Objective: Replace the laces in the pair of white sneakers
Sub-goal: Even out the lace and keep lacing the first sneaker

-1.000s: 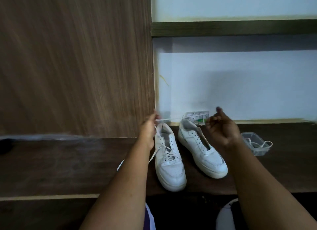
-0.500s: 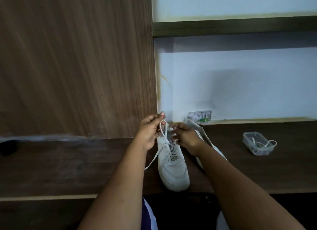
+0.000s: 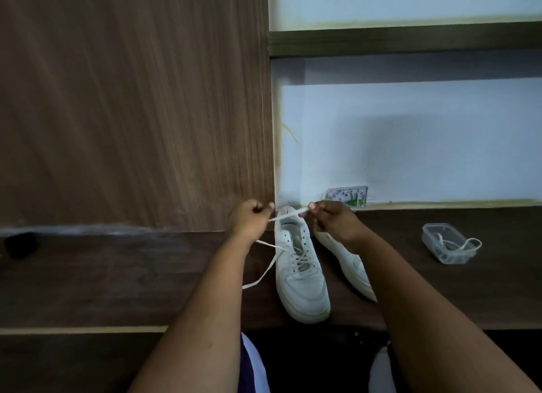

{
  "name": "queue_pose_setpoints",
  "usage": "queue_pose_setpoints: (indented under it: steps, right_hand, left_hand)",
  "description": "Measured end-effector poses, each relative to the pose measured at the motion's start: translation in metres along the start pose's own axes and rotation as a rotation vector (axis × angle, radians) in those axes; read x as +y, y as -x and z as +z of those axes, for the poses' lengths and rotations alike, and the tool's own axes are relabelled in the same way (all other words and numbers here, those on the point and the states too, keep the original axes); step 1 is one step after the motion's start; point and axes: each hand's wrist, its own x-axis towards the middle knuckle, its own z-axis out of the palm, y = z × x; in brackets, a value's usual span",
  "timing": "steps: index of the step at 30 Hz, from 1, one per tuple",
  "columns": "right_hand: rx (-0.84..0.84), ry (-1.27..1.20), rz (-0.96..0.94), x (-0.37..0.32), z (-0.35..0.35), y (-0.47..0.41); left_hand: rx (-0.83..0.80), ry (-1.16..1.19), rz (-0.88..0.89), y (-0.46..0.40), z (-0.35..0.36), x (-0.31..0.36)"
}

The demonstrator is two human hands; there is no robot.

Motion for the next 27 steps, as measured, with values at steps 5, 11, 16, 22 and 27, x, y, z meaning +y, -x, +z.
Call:
queue_pose_setpoints:
  steps: [5, 11, 16, 22, 27]
  right_hand:
    - [-0.101, 0.65, -0.172, -0.012, 0.013, 0.004]
    - [-0.051, 0.405, -0.194, -0.018, 0.031, 0.006]
    - [0.064, 0.385, -0.161, -0.008, 0.03, 0.002]
    - [0.099, 0.511, 0.153, 0.03, 0.014, -0.005]
    - [0.093, 0.648, 0.129, 0.023, 0.024, 0.001]
  left_hand:
    - [-0.301, 0.247, -0.089, 0.009, 0.016, 0.004]
    - [-0.537, 0.633, -0.366, 0.025, 0.035, 0.023]
    - [-0.535, 0.466, -0.374, 0.02, 0.03, 0.016]
    - [-0.283, 0.162, -0.225, 0.013, 0.025, -0.003]
    - [-0.163, -0.06, -0.141, 0.009, 0.037, -0.008]
